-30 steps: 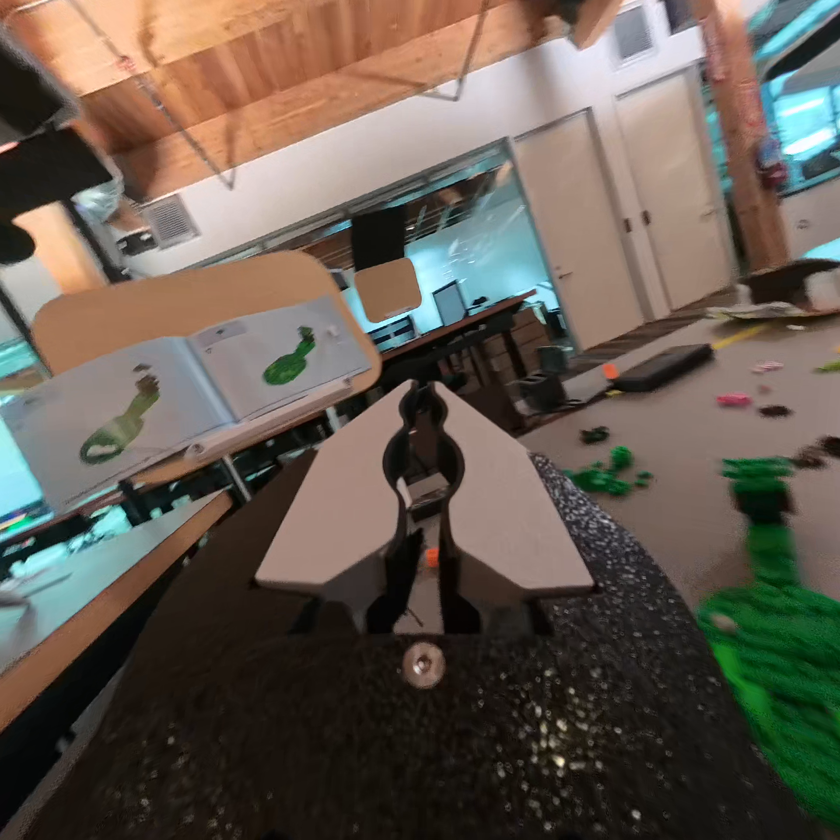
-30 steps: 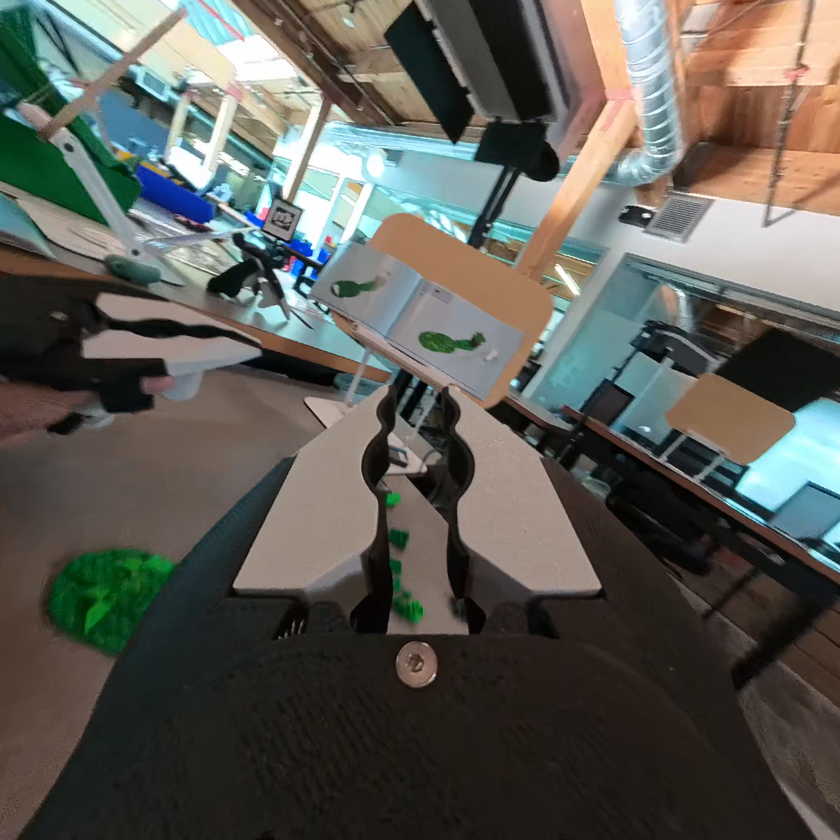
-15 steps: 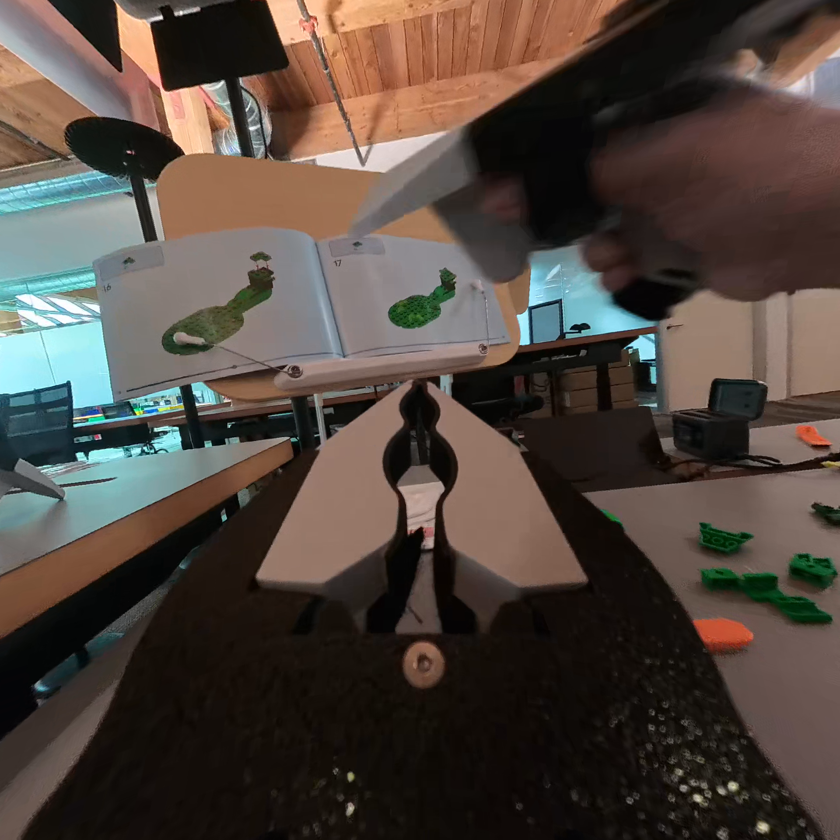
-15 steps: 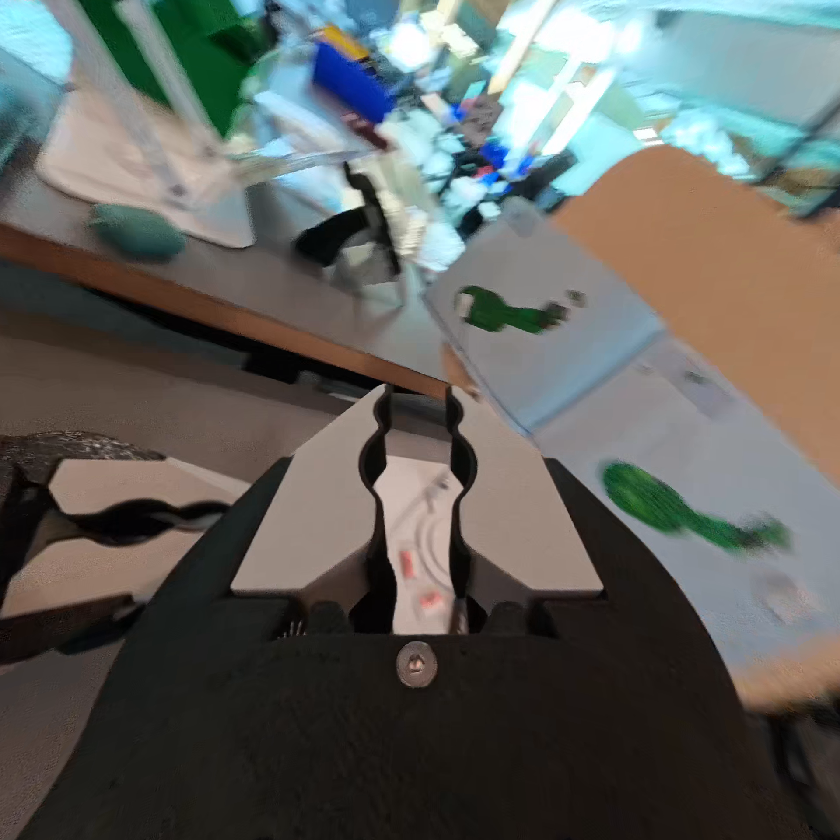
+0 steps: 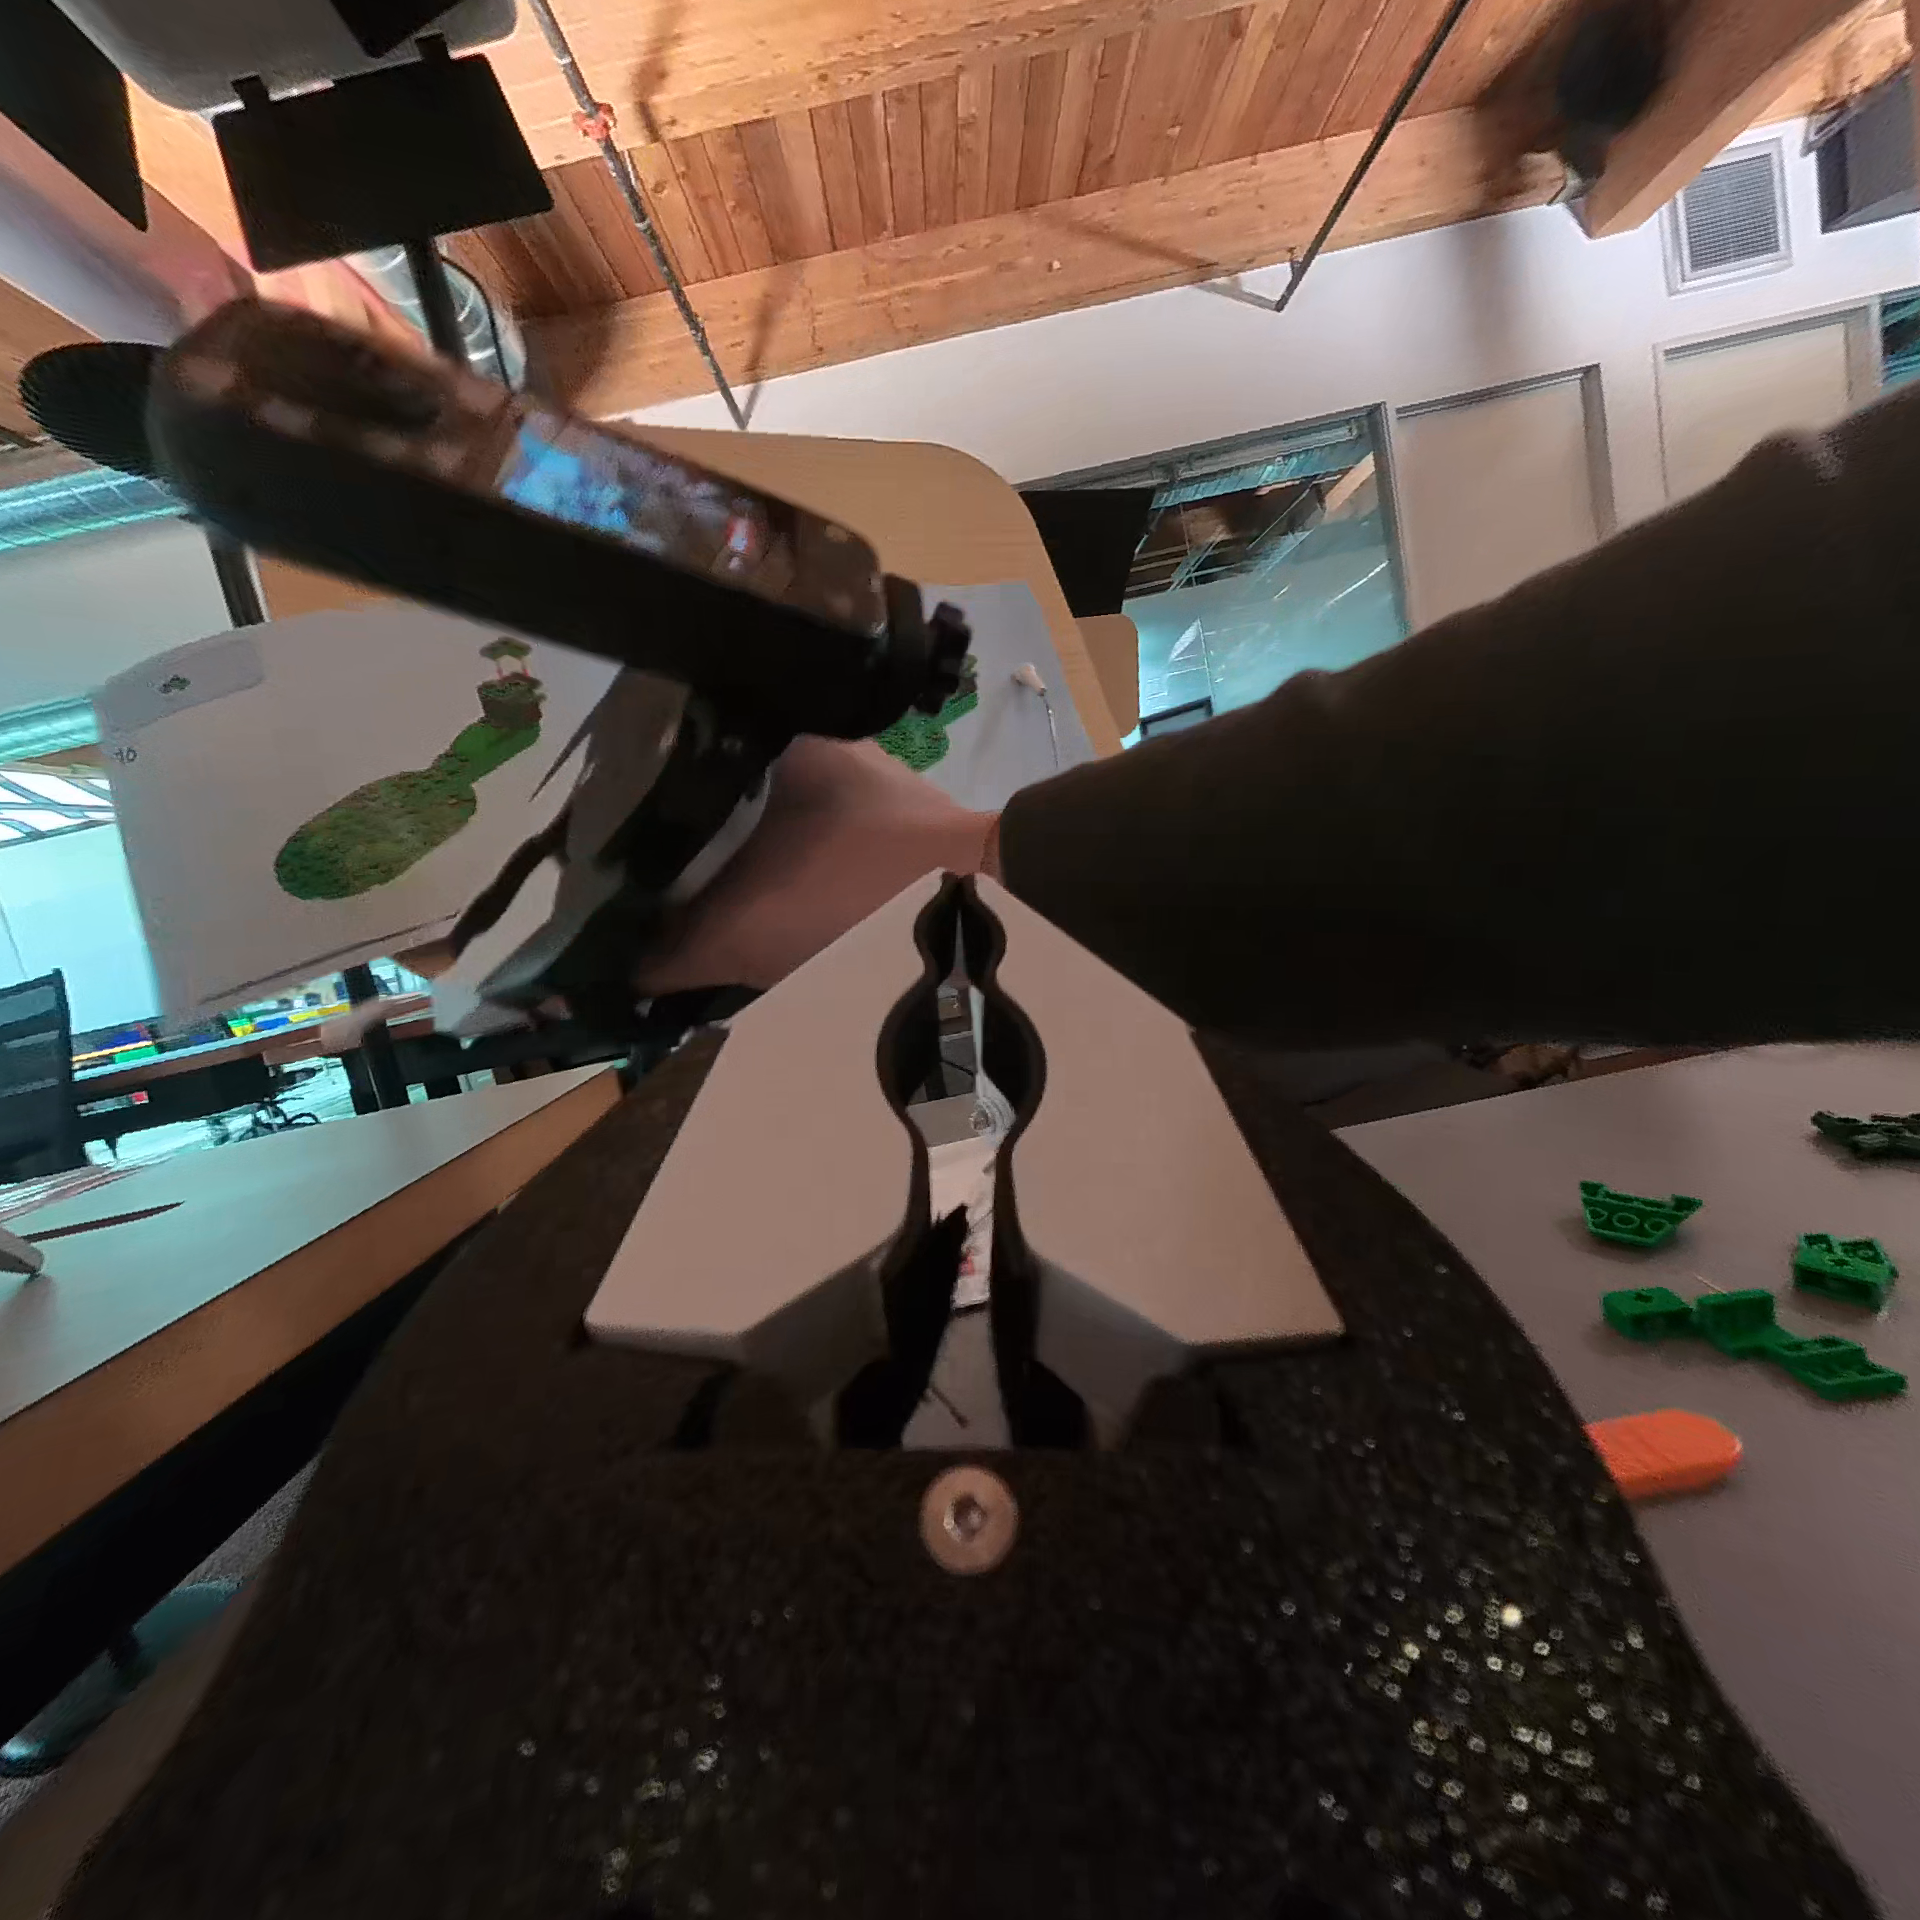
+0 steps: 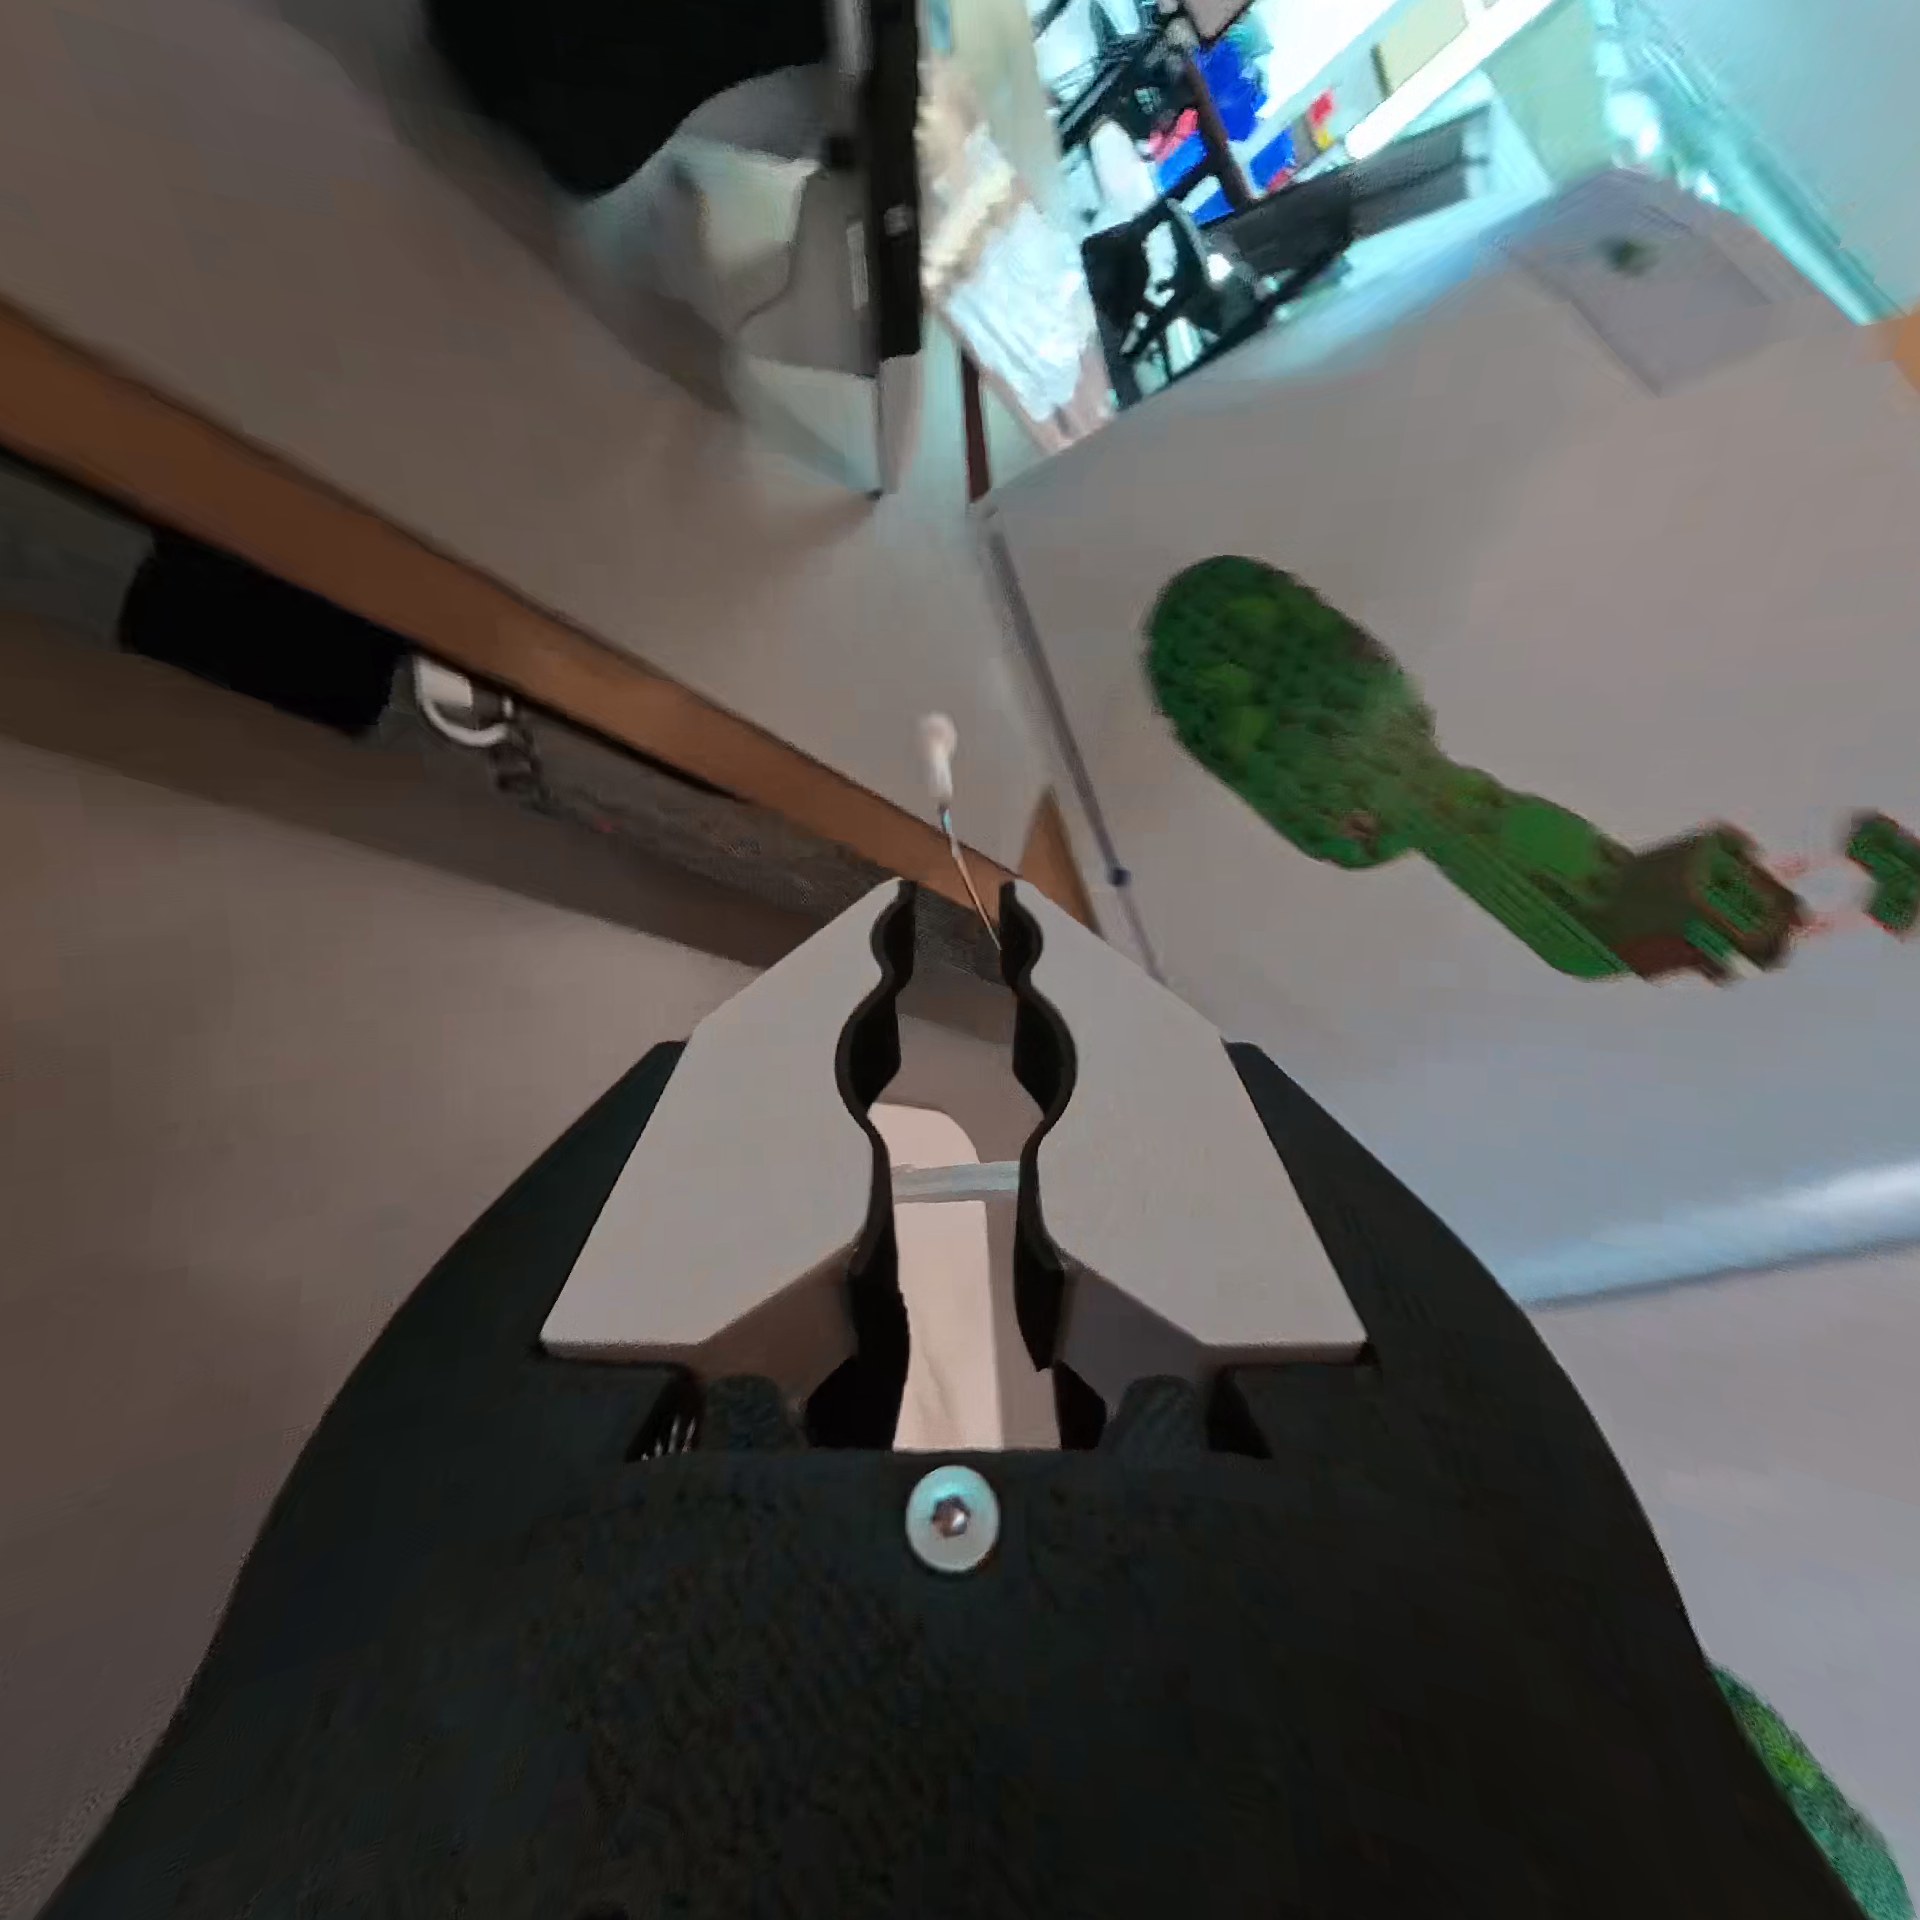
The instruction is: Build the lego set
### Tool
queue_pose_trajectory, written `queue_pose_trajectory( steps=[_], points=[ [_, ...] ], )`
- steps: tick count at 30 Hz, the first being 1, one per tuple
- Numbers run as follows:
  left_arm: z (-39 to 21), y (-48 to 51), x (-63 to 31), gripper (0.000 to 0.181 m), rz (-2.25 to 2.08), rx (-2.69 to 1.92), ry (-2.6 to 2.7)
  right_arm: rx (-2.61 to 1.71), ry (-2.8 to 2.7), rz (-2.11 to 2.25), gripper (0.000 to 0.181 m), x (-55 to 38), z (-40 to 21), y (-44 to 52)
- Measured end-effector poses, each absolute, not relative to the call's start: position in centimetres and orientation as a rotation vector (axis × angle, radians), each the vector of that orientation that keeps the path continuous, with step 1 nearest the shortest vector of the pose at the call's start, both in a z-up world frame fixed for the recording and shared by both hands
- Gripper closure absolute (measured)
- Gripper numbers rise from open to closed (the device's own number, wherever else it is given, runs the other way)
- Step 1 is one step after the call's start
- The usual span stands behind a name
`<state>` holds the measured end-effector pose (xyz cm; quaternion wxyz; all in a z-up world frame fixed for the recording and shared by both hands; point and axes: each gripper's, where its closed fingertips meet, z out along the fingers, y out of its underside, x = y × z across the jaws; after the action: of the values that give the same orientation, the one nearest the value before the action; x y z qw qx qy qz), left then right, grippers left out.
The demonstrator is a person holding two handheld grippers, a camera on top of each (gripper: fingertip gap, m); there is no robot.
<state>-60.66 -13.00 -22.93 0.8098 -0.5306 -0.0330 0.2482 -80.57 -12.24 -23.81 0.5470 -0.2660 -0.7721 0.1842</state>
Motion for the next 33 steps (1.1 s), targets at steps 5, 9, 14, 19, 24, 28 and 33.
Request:
queue_pose_trajectory(
  steps=[5,9,14,19,24,28,33],
  points=[
    [-23.1,-12.5,-59.9,0.181,0.537,-1.146,-0.028,-0.310,-1.798,0.192,0.157,-80.1,-24.7,-13.3],
    [-23.1,-12.5,-59.9,0.181,0.535,-1.148,-0.029,-0.274,-1.544,0.333,0.154,-76.6,-20.0,-13.4],
    [-23.5,-12.0,-59.8,0.181,0.545,-1.177,-0.020,-0.646,-1.061,0.362,0.155,-70.5,-13.0,-1.9],
    [-23.7,-11.7,-59.3,0.181,0.545,-1.184,0.010,-0.997,-0.847,0.378,0.129,-67.2,-12.6,8.9],
    [-23.7,-11.7,-59.3,0.181,0.532,-1.186,0.009,-1.180,-0.798,0.389,0.122,-65.6,-15.1,13.5],
    [-23.7,-11.7,-59.3,0.181,0.526,-1.187,0.006,-1.312,-0.755,0.403,0.125,-63.7,-17.7,15.4],
    [-23.8,-11.5,-59.2,0.181,0.532,-1.192,0.014,-1.402,-0.716,0.507,0.124,-62.5,-20.0,16.3]
  ],
)
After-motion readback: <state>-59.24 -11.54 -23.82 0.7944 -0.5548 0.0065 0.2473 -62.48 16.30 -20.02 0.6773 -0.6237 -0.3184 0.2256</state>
